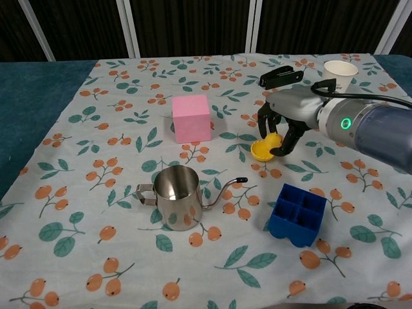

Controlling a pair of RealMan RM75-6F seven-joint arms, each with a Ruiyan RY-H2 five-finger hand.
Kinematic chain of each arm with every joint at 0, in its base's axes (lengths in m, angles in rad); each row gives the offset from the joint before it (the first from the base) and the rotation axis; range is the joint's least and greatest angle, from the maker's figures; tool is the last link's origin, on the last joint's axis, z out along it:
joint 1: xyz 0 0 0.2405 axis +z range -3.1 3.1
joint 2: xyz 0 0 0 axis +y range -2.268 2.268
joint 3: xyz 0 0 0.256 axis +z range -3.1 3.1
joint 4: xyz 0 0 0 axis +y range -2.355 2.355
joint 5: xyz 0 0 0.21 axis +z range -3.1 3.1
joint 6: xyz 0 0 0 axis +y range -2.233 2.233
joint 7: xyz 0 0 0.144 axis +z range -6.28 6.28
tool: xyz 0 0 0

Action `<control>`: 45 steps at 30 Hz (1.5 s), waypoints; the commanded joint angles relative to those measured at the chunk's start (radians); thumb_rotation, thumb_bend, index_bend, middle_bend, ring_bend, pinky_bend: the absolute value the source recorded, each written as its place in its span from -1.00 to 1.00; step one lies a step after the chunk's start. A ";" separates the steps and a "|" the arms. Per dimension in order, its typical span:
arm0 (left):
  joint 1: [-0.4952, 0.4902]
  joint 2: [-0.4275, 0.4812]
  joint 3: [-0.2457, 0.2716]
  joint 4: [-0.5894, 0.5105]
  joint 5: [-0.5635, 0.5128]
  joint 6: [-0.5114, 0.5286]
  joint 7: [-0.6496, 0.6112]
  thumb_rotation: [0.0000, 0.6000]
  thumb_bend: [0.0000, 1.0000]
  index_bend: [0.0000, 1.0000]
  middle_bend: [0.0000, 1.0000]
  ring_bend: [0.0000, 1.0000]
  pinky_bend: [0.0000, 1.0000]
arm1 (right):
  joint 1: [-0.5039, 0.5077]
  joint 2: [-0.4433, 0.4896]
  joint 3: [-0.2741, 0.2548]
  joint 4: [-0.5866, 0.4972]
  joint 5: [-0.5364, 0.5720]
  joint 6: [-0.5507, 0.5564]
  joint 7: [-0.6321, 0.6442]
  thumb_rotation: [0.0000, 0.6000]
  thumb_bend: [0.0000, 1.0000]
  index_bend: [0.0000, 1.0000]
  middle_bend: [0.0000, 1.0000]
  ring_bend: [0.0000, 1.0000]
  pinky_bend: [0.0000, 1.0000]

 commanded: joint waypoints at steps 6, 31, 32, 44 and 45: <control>-0.001 0.000 0.001 -0.002 -0.003 -0.004 0.005 1.00 -0.20 -1.00 -0.96 -1.00 -1.00 | 0.017 -0.014 0.000 0.006 0.014 0.004 -0.010 1.00 -0.26 0.06 -0.05 -0.48 -0.69; -0.002 0.001 0.000 -0.003 -0.007 -0.006 0.012 1.00 -0.20 -1.00 -0.96 -1.00 -1.00 | 0.045 -0.013 -0.019 -0.009 0.043 0.006 -0.029 1.00 -0.73 -0.41 -0.60 -0.67 -0.69; -0.003 0.001 0.000 -0.003 -0.007 -0.006 0.011 1.00 -0.20 -1.00 -0.96 -1.00 -1.00 | 0.045 -0.008 -0.019 -0.017 0.040 0.010 -0.027 1.00 -0.74 -0.41 -0.60 -0.67 -0.69; -0.001 0.002 0.002 -0.002 -0.004 -0.004 0.010 1.00 -0.20 -1.00 -0.96 -1.00 -1.00 | -0.070 0.254 0.004 -0.308 -0.079 0.154 0.087 1.00 -0.74 -0.47 -0.65 -0.67 -0.69; -0.001 0.001 0.002 -0.002 -0.003 -0.003 0.011 1.00 -0.20 -1.00 -0.96 -1.00 -1.00 | -0.089 0.289 -0.001 -0.339 -0.100 0.169 0.101 1.00 -0.73 -0.50 -0.67 -0.68 -0.69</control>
